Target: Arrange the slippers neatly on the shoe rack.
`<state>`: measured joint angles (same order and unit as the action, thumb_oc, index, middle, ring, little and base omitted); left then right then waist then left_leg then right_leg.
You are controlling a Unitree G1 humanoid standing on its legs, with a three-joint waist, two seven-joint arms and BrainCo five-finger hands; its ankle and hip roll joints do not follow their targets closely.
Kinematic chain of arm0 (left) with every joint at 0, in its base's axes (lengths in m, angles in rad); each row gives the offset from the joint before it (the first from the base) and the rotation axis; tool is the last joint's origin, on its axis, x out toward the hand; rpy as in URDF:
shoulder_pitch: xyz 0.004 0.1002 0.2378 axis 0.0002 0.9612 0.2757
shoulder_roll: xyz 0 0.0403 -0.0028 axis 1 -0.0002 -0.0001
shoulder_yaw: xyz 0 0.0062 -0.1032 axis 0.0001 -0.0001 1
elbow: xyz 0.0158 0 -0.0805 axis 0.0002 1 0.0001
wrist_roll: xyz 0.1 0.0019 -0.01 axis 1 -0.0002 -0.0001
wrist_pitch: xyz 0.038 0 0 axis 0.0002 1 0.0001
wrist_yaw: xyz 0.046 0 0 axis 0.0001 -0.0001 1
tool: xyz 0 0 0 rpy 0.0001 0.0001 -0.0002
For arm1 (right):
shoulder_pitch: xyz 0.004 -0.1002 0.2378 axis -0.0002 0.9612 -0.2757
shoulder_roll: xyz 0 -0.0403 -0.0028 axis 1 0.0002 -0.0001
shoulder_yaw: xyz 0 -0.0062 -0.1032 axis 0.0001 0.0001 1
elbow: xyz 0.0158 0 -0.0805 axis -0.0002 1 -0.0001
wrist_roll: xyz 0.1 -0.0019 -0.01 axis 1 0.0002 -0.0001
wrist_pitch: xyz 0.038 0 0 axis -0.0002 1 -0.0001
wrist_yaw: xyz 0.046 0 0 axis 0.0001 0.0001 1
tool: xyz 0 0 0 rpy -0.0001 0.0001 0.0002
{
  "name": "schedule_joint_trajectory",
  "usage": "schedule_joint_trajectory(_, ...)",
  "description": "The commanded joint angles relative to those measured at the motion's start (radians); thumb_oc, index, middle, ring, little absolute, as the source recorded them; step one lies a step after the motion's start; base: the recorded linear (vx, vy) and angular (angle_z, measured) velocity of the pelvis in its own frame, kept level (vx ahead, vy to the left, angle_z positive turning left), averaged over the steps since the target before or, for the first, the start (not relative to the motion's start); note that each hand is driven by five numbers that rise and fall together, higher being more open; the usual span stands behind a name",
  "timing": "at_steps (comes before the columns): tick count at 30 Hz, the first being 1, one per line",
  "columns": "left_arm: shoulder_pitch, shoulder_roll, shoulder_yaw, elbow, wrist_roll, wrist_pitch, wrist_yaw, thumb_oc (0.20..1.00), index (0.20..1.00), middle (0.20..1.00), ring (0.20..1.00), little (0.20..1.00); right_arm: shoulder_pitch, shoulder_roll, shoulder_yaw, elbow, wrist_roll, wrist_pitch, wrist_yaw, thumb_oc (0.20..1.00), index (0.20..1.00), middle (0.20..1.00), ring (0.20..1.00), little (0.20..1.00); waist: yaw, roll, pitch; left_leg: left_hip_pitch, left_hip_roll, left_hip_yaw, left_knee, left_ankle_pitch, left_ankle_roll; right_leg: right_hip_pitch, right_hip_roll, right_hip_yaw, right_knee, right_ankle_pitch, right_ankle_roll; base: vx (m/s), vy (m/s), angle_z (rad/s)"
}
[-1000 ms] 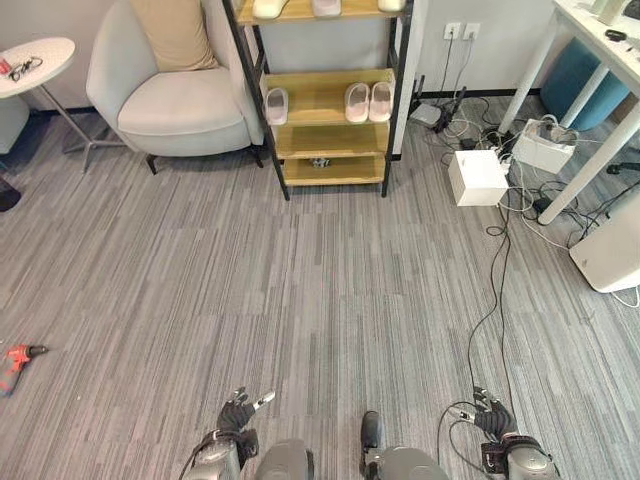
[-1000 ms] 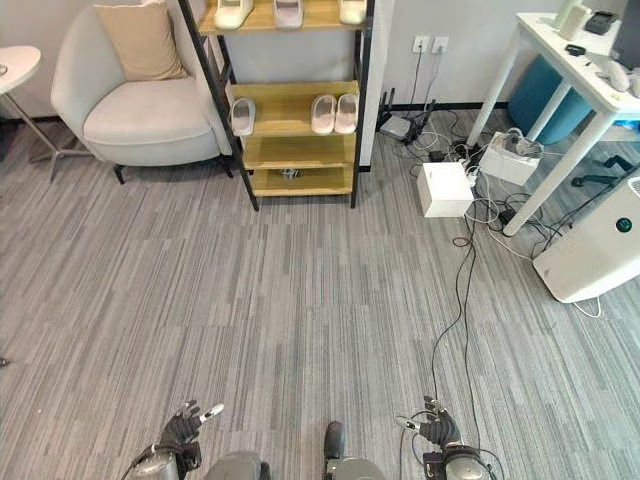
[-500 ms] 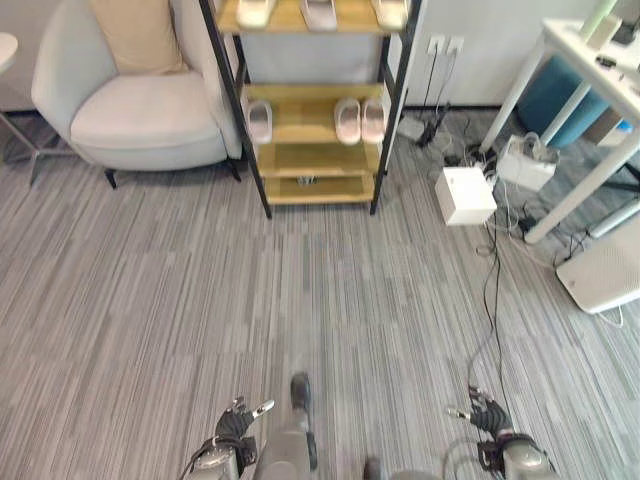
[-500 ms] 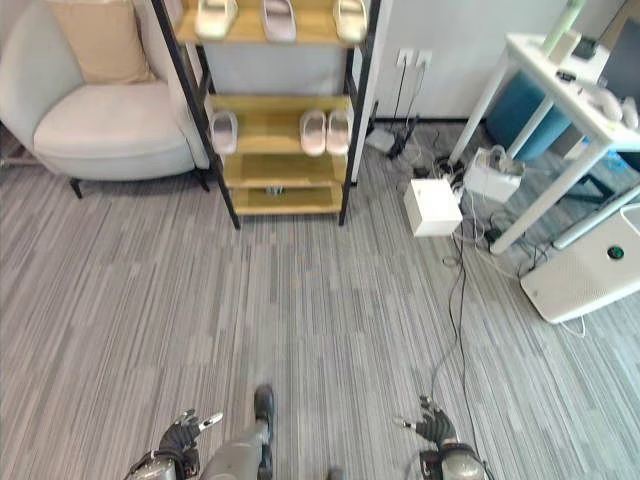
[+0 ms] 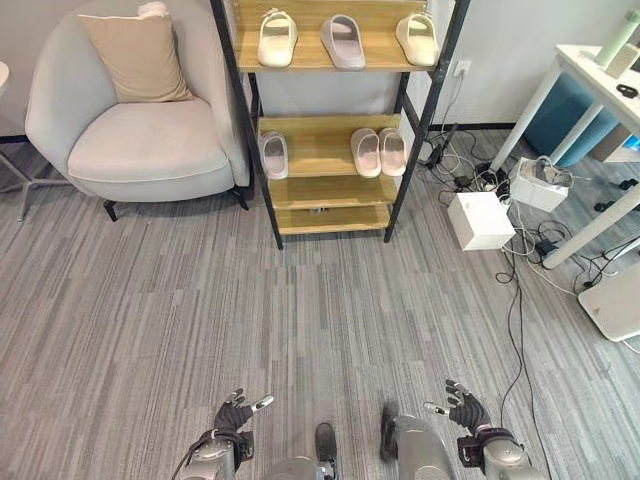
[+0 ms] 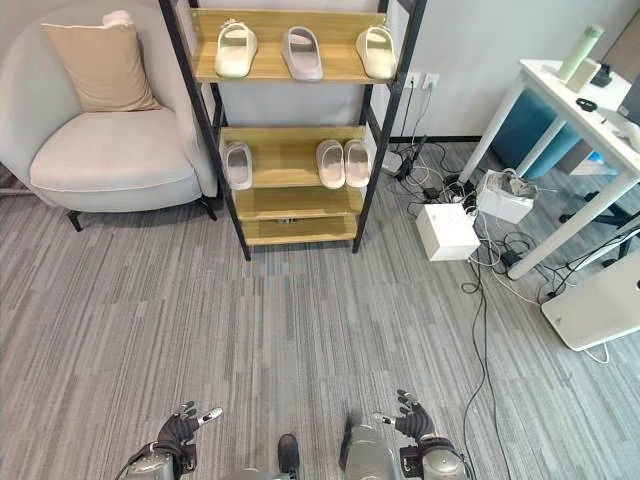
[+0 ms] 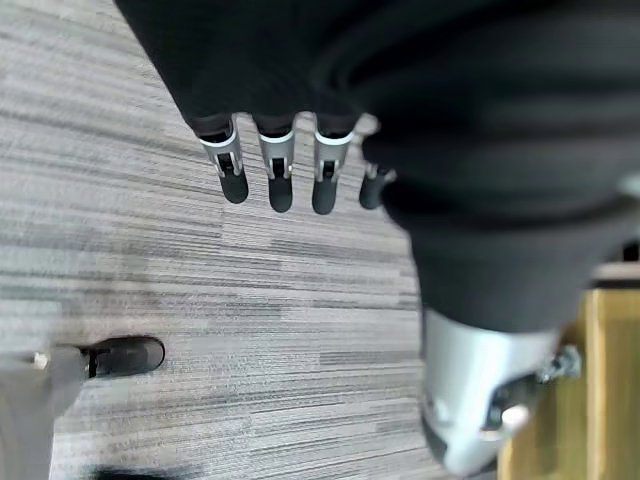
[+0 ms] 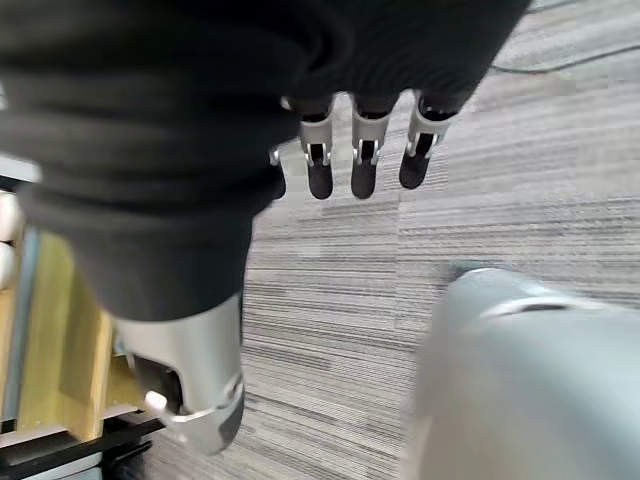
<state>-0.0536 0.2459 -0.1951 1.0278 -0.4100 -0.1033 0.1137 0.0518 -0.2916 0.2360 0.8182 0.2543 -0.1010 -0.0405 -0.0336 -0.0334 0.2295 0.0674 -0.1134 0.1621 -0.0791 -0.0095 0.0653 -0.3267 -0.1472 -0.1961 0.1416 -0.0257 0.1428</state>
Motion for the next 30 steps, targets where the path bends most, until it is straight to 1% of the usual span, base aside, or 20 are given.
schedule_joint_trajectory(1, -0.050, 0.006, 0.002, -0.010, 0.069, -0.029, -0.008, 1.000, 1.000, 1.000, 1.000, 1.000, -0.038, -0.051, -0.010, -0.026, -0.026, -0.023, -0.013, 1.000, 1.000, 1.000, 1.000, 1.000, -0.035, 0.007, 0.037, 0.078, 0.099, -0.064, 0.044, -0.082, -0.085, 0.116, 0.019, -0.025, -0.126, 0.112, 0.021, 0.25, -0.101, 0.28)
schedule_joint_trajectory(2, -0.050, 0.006, 0.002, -0.010, 0.069, -0.029, -0.008, 1.000, 1.000, 1.000, 1.000, 1.000, -0.038, -0.051, -0.010, -0.026, -0.026, -0.023, -0.013, 1.000, 1.000, 1.000, 1.000, 1.000, -0.035, 0.008, 0.038, 0.079, 0.100, -0.064, 0.044, -0.083, -0.085, 0.117, 0.019, -0.025, -0.126, 0.111, 0.021, 0.47, -0.216, 0.32)
schedule_joint_trajectory(3, -0.049, 0.001, -0.001, -0.006, 0.069, -0.032, -0.013, 1.000, 1.000, 1.000, 1.000, 1.000, -0.036, -0.053, -0.011, -0.020, -0.024, -0.023, -0.011, 1.000, 1.000, 1.000, 1.000, 1.000, -0.038, 0.004, 0.028, 0.105, 0.105, -0.080, 0.059, -0.112, -0.092, 0.133, 0.017, -0.019, -0.127, 0.118, 0.017, 0.37, -0.186, 0.20)
schedule_joint_trajectory(5, -0.041, -0.007, -0.003, 0.000, 0.067, -0.031, -0.014, 1.000, 1.000, 1.000, 1.000, 1.000, -0.028, -0.061, -0.012, -0.011, -0.020, -0.025, -0.008, 1.000, 1.000, 1.000, 1.000, 1.000, -0.040, 0.006, 0.009, 0.127, 0.119, -0.085, 0.086, -0.131, -0.105, 0.158, 0.027, -0.020, -0.125, 0.125, -0.003, 0.41, -0.230, 0.20)
schedule_joint_trajectory(7, -0.040, -0.011, -0.001, 0.003, 0.060, -0.028, -0.018, 1.000, 1.000, 1.000, 1.000, 1.000, -0.020, -0.071, -0.017, -0.009, -0.008, -0.030, -0.002, 1.000, 1.000, 1.000, 1.000, 1.000, -0.044, 0.013, -0.004, 0.124, 0.149, -0.092, 0.141, -0.113, -0.130, 0.179, 0.048, -0.025, -0.114, 0.101, -0.026, 0.24, -0.178, 0.30)
schedule_joint_trajectory(8, -0.040, -0.012, -0.001, 0.003, 0.060, -0.028, -0.018, 1.000, 1.000, 1.000, 1.000, 1.000, -0.020, -0.071, -0.017, -0.009, -0.008, -0.030, -0.002, 1.000, 1.000, 1.000, 1.000, 1.000, -0.045, 0.014, -0.005, 0.123, 0.150, -0.092, 0.142, -0.114, -0.131, 0.179, 0.048, -0.026, -0.113, 0.100, -0.026, 0.20, -0.164, 0.42)
schedule_joint_trajectory(9, -0.040, -0.015, -0.004, 0.003, 0.055, -0.025, -0.018, 1.000, 1.000, 1.000, 1.000, 1.000, -0.019, -0.079, -0.018, -0.007, -0.004, -0.031, -0.002, 1.000, 1.000, 1.000, 1.000, 1.000, -0.047, 0.018, -0.005, 0.110, 0.162, -0.097, 0.189, -0.087, -0.147, 0.191, 0.062, -0.027, -0.106, 0.082, -0.043, 0.24, -0.216, 0.25)
schedule_joint_trajectory(10, -0.046, -0.020, -0.010, 0.008, 0.044, -0.026, -0.018, 1.000, 1.000, 1.000, 1.000, 1.000, -0.018, -0.089, -0.019, -0.003, 0.006, -0.034, -0.001, 1.000, 1.000, 1.000, 1.000, 1.000, -0.046, 0.018, -0.001, 0.077, 0.170, -0.107, 0.268, -0.039, -0.166, 0.221, 0.077, -0.018, -0.114, 0.061, -0.064, 0.30, -0.276, 0.06)
schedule_joint_trajectory(11, -0.050, -0.020, -0.010, 0.011, 0.042, -0.027, -0.017, 1.000, 1.000, 1.000, 1.000, 1.000, -0.017, -0.095, -0.020, -0.006, 0.008, -0.035, 0.000, 1.000, 1.000, 1.000, 1.000, 1.000, -0.043, 0.016, 0.004, 0.056, 0.167, -0.119, 0.316, -0.013, -0.174, 0.235, 0.083, -0.015, -0.118, 0.051, -0.075, 0.19, -0.185, -0.15)
schedule_joint_trajectory(12, -0.050, -0.020, -0.010, 0.011, 0.042, -0.027, -0.017, 1.000, 1.000, 1.000, 1.000, 1.000, -0.017, -0.096, -0.020, -0.006, 0.008, -0.035, 0.000, 1.000, 1.000, 1.000, 1.000, 1.000, -0.044, 0.016, 0.004, 0.054, 0.168, -0.121, 0.319, -0.014, -0.175, 0.235, 0.083, -0.016, -0.118, 0.051, -0.075, 0.18, -0.162, -0.15)
schedule_joint_trajectory(13, -0.050, -0.020, -0.008, 0.007, 0.027, -0.030, -0.017, 1.000, 1.000, 1.000, 1.000, 1.000, -0.014, -0.104, -0.025, -0.003, 0.013, -0.035, 0.003, 1.000, 1.000, 1.000, 1.000, 1.000, -0.036, 0.007, 0.012, 0.020, 0.161, -0.137, 0.406, 0.029, -0.188, 0.265, 0.090, -0.011, -0.128, 0.033, -0.092, 0.19, -0.150, -0.25)
schedule_joint_trajectory(14, -0.050, -0.022, -0.008, 0.012, 0.026, -0.030, -0.014, 1.000, 1.000, 1.000, 1.000, 1.000, -0.014, -0.107, -0.025, 0.001, 0.013, -0.034, 0.004, 1.000, 1.000, 1.000, 1.000, 1.000, -0.030, 0.003, 0.014, 0.003, 0.160, -0.142, 0.427, 0.039, -0.189, 0.280, 0.094, -0.009, -0.132, 0.021, -0.099, 0.27, -0.188, -0.11)
schedule_joint_trajectory(18, -0.043, -0.024, -0.002, 0.013, 0.014, -0.030, -0.012, 1.000, 1.000, 1.000, 1.000, 1.000, -0.014, -0.109, -0.032, 0.010, 0.021, -0.031, 0.002, 1.000, 1.000, 1.000, 1.000, 1.000, -0.013, -0.005, 0.020, -0.057, 0.158, -0.102, 0.390, 0.006, -0.170, 0.318, 0.089, -0.007, -0.145, 0.002, -0.091, 0.19, -0.059, -0.17)
schedule_joint_trajectory(19, -0.034, -0.025, 0.004, 0.018, 0.009, -0.029, -0.011, 1.000, 1.000, 1.000, 1.000, 1.000, -0.015, -0.111, -0.036, 0.016, 0.027, -0.033, 0.001, 1.000, 1.000, 1.000, 1.000, 1.000, -0.003, -0.015, 0.015, -0.103, 0.159, -0.068, 0.341, -0.034, -0.150, 0.337, 0.082, -0.002, -0.147, -0.017, -0.084, 0.16, -0.015, -0.22)
schedule_joint_trajectory(21, -0.031, -0.025, 0.005, 0.021, 0.011, -0.029, -0.011, 1.000, 1.000, 1.000, 1.000, 1.000, -0.014, -0.112, -0.036, 0.017, 0.025, -0.033, 0.000, 1.000, 1.000, 1.000, 1.000, 1.000, 0.003, -0.014, 0.017, -0.114, 0.163, -0.058, 0.314, -0.039, -0.147, 0.349, 0.082, 0.005, -0.146, -0.028, -0.083, 0.24, 0.001, -0.19)
schedule_joint_trajectory(23, -0.011, -0.027, 0.013, 0.004, 0.004, -0.029, -0.006, 1.000, 1.000, 1.000, 1.000, 1.000, -0.005, -0.110, -0.036, 0.013, 0.024, -0.034, -0.002, 1.000, 1.000, 1.000, 1.000, 1.000, 0.021, 0.004, 0.014, -0.162, 0.184, -0.063, 0.183, 0.036, -0.150, 0.394, 0.094, 0.013, -0.153, -0.054, -0.081, 0.29, 0.033, -0.22)
schedule_joint_trajectory(24, -0.011, -0.027, 0.013, 0.004, 0.004, -0.029, -0.006, 1.000, 1.000, 1.000, 1.000, 1.000, -0.005, -0.110, -0.036, 0.013, 0.024, -0.034, -0.002, 1.000, 1.000, 1.000, 1.000, 1.000, 0.021, 0.003, 0.015, -0.158, 0.183, -0.063, 0.179, 0.037, -0.150, 0.397, 0.093, 0.013, -0.154, -0.055, -0.081, 0.17, 0.031, -0.20)
schedule_joint_trajectory(26, 0.000, -0.028, 0.014, -0.004, 0.003, -0.028, -0.004, 1.000, 1.000, 1.000, 1.000, 1.000, 0.001, -0.107, -0.039, 0.008, 0.019, -0.034, -0.009, 1.000, 1.000, 1.000, 1.000, 1.000, 0.037, 0.017, 0.012, -0.200, 0.198, -0.062, 0.097, 0.116, -0.160, 0.440, 0.102, 0.016, -0.157, -0.078, -0.079, 0.31, 0.065, -0.08)
schedule_joint_trajectory(28, 0.002, -0.029, 0.014, -0.004, 0.006, -0.027, 0.000, 1.000, 1.000, 1.000, 1.000, 1.000, 0.003, -0.103, -0.038, 0.009, 0.019, -0.036, -0.013, 1.000, 1.000, 1.000, 1.000, 1.000, 0.042, 0.018, 0.015, -0.227, 0.202, -0.038, 0.053, 0.133, -0.163, 0.461, 0.100, 0.012, -0.158, -0.094, -0.077, 0.29, 0.087, 0.12)
schedule_joint_trajectory(30, 0.002, -0.029, 0.021, 0.008, 0.007, -0.023, 0.001, 1.000, 1.000, 1.000, 1.000, 1.000, -0.005, -0.095, -0.033, 0.014, 0.019, -0.031, -0.017, 1.000, 1.000, 1.000, 1.000, 1.000, 0.057, 0.022, 0.011, -0.247, 0.221, -0.005, -0.006, 0.162, -0.170, 0.500, 0.098, 0.027, -0.159, -0.110, -0.071, 0.28, 0.120, 0.02)
